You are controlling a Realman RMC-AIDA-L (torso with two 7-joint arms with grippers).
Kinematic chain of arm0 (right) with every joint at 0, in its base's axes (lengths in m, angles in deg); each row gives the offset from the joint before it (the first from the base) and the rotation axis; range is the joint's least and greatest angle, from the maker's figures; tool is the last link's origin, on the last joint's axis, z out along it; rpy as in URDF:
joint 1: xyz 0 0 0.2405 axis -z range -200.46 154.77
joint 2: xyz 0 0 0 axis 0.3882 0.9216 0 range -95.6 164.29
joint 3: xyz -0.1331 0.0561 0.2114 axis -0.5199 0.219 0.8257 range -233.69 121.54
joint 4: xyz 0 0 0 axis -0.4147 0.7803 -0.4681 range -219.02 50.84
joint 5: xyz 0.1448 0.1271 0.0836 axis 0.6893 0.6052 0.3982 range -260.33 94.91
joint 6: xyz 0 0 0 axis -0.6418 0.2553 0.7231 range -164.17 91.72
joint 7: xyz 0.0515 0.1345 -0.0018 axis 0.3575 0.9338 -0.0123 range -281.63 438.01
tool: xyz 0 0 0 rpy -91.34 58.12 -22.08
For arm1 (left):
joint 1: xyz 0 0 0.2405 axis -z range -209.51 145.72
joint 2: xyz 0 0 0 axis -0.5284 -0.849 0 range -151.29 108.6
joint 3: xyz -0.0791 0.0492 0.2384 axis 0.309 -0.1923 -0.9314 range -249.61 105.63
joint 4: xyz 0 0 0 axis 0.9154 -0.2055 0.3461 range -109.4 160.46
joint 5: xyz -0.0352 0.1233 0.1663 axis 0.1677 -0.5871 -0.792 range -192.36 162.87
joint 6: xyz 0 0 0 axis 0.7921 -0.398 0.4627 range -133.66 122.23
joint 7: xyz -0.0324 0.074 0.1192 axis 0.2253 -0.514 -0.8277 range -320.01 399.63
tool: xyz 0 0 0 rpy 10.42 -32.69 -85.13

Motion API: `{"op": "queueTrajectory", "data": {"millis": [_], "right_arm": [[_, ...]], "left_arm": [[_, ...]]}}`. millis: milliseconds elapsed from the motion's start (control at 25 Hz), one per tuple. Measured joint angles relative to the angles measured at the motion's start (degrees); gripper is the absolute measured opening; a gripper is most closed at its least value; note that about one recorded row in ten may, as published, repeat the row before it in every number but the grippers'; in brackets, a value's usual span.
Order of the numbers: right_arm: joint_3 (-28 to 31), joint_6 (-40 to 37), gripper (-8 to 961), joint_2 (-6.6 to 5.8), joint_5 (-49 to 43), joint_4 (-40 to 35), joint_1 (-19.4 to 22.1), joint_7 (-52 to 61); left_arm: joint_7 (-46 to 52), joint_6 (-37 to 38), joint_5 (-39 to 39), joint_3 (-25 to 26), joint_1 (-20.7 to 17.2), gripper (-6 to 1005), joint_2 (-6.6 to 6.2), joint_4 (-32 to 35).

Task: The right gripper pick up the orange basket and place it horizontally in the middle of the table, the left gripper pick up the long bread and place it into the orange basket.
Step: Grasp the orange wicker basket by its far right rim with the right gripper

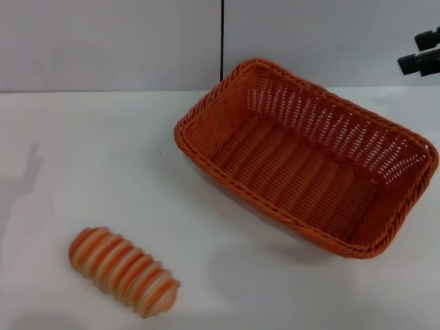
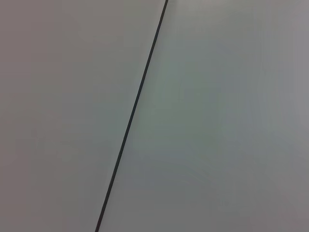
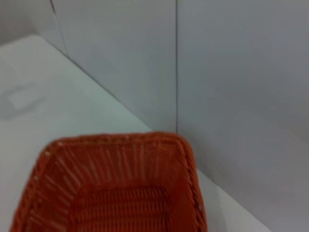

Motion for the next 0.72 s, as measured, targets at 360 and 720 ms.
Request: {"op": "queueTrajectory", "data": {"millis": [360,720], "right_arm": [[-0.22,-6.49,594,1.20,-4.07,9.87,-1.91,-4.27],[-0.24,-8.82,594,1.64,-4.13,14.80,-1.86,-6.87]], "left_arm": [[0.29,0.00,0.00,0.04,-0.01,827,0.09,0.00],[1.44,0.01,0.00,0.44,-0.30,827,0.05,0.00]]}}
